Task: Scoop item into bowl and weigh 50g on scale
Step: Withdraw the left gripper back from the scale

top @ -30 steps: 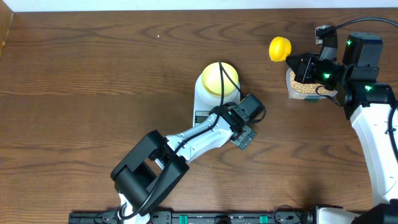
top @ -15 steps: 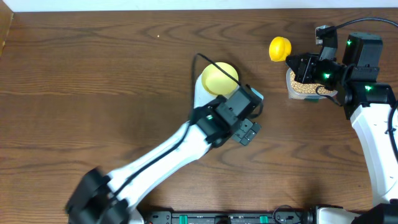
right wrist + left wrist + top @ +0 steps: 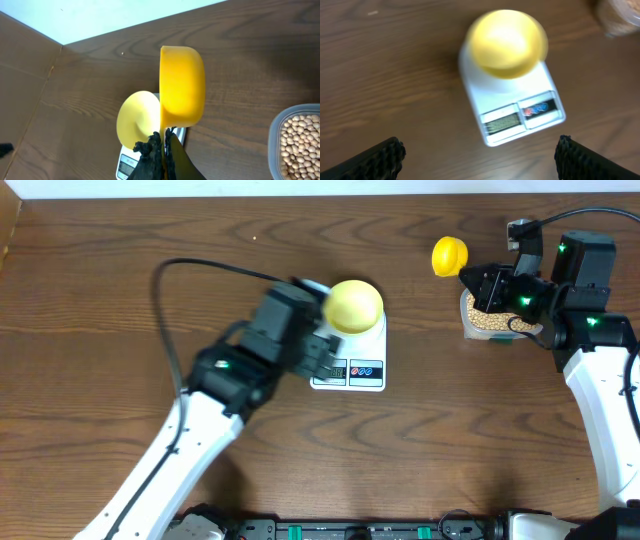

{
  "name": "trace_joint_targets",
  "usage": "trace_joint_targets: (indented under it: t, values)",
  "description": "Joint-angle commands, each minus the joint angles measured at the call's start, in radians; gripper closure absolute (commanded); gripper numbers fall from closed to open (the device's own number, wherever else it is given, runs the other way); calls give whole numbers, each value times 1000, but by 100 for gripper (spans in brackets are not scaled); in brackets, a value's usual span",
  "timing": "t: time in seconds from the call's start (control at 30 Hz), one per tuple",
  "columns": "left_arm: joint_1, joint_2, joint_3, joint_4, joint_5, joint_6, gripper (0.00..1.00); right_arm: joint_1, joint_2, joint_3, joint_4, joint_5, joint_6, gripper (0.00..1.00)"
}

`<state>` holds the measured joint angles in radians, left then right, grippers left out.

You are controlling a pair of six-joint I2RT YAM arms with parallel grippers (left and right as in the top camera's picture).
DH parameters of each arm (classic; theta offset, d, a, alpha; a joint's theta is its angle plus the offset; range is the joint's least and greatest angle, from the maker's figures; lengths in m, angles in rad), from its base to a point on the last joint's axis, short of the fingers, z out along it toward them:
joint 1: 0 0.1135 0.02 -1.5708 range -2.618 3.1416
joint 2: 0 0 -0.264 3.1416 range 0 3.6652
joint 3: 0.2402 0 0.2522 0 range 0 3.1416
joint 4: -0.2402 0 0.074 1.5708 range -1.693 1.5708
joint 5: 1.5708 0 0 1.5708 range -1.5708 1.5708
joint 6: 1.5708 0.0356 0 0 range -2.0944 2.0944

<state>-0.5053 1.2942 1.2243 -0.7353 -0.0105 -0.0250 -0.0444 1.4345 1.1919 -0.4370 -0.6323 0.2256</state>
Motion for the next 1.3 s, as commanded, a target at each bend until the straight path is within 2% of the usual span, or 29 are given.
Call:
trace_joint_targets:
  t: [0.0, 0.77, 0.9, 1.1, 1.27]
  values:
    - [54, -22, 15, -20, -3, 14, 3, -3, -10, 21, -2, -10, -14, 99]
    - [66, -21, 15, -41, 1, 17, 2, -2, -10, 21, -16, 6, -41, 99]
    - [66, -27, 15, -43, 112, 229, 2, -2, -10, 21, -12, 6, -41, 99]
    - [78, -79, 5, -99, 131, 346, 2, -2, -10, 21, -11, 5, -41, 99]
    - [123, -176, -70, -90, 147, 434, 2, -2, -10, 21, -6, 6, -41, 99]
